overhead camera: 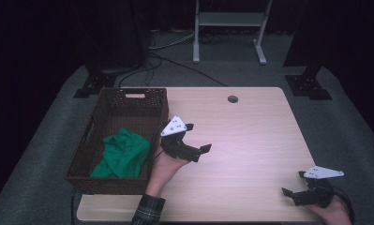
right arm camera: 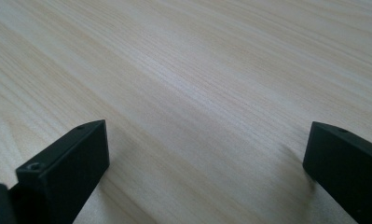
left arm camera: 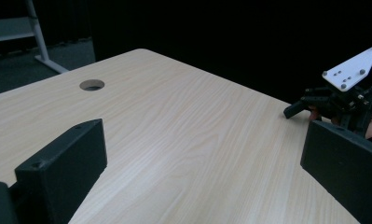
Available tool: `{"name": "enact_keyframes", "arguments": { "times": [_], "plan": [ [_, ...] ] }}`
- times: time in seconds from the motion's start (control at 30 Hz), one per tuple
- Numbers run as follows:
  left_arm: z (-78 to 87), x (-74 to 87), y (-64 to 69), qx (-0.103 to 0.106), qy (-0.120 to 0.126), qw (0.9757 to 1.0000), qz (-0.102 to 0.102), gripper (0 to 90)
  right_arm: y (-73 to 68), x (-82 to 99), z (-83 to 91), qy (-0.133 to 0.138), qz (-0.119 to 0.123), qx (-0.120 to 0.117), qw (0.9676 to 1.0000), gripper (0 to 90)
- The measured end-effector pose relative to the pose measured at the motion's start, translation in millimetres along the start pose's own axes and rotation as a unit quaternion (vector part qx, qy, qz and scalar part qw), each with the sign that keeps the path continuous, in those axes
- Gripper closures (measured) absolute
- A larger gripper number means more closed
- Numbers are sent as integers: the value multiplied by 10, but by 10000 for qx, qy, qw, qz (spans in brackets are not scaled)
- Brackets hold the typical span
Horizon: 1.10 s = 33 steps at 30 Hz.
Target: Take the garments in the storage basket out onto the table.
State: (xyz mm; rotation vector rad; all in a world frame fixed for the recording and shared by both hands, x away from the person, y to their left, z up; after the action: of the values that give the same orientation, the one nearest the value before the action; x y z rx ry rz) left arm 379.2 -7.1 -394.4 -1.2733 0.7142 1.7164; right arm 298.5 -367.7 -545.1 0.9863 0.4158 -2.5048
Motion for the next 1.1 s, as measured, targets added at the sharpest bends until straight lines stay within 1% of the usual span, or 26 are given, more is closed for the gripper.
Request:
{"name": "enact_keyframes", "arguments": {
  "times": [0.23, 0.4, 0.53, 0.63, 0.73, 0.9, 1.1],
  "plan": [
    [73, -76, -76, -66, 39, 10000, -22, 0, 0, 1, 1, -2, -4, 2, 10000, 0],
    [100, -117, -95, -45, 52, 9999, -76, 0, 0, 1, 1, -1, -3, 3, 10000, 0],
    [111, -142, -118, -85, 95, 9999, -103, 0, 0, 1, 1, -2, -4, 3, 10000, 0],
    [133, -138, -157, -155, 80, 9998, -116, 0, -1, 1, 1, -1, -6, 1, 10000, 0],
    [171, -132, -204, -222, 87, 9997, -69, 0, 0, 1, 0, -1, -4, 3, 10000, 0],
    [235, -120, -258, -356, 55, 9993, -66, 0, -1, 1, 0, 0, -9, 3, 10000, 0],
    [267, -93, -279, -419, -58, 9990, -136, 0, -1, 1, 0, -1, -8, 3, 10000, 0]
  ]
}}
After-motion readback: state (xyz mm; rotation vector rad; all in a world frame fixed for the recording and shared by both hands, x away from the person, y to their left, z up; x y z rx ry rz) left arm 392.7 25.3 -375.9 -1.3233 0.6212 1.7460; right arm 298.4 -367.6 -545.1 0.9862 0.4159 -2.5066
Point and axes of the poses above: each handheld gripper's, and its own axes: z roughly backward along the jaws, x roughly out of its underside, y roughly to its right, the point moved 8 cm from there along -z, roughly forward along the jaws, and after that the axes turned 9 degrees about -z, right-handed, at the moved point
